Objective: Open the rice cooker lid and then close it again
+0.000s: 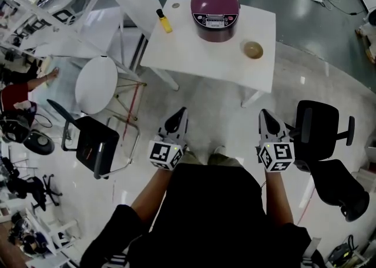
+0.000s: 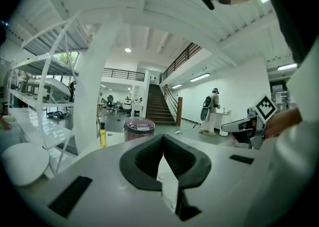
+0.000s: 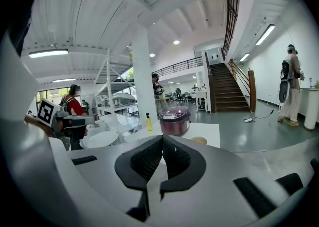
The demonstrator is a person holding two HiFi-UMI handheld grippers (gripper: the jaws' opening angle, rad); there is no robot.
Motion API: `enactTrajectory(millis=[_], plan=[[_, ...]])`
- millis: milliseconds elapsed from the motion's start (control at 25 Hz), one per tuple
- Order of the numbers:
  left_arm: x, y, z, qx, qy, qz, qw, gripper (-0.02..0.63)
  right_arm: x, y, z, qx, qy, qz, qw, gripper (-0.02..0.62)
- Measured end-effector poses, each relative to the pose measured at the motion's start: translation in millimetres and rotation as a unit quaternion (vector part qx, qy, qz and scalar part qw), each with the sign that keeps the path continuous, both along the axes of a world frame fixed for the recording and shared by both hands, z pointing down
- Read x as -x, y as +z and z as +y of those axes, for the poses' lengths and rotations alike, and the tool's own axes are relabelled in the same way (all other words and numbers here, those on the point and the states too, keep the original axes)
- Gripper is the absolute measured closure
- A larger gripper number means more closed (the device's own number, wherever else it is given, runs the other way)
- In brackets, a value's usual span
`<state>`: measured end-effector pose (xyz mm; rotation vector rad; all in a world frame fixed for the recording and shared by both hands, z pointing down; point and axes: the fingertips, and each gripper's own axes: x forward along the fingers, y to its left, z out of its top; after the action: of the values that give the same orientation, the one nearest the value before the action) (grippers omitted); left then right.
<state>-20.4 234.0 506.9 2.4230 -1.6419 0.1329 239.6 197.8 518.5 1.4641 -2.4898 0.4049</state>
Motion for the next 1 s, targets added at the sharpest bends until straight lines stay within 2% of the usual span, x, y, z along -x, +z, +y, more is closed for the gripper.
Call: enactTrajectory(millis=[240, 640, 1000], plan=[[5, -6, 2, -0.013, -0.006, 0.0, 0.9999, 0.603, 10, -7, 2, -0.016, -0.005, 0.006, 1.0, 0.595], [5, -17, 4, -0.037, -0.004, 0.007, 0.9993, 0.603, 5, -24, 0, -0.041, 0.009, 0.011, 0.999, 0.595], [7, -26, 2, -0.051, -0.015, -0.003, 0.9986, 0.603, -3, -37, -4, -0.062, 0.019, 0.015, 0.998, 0.595]])
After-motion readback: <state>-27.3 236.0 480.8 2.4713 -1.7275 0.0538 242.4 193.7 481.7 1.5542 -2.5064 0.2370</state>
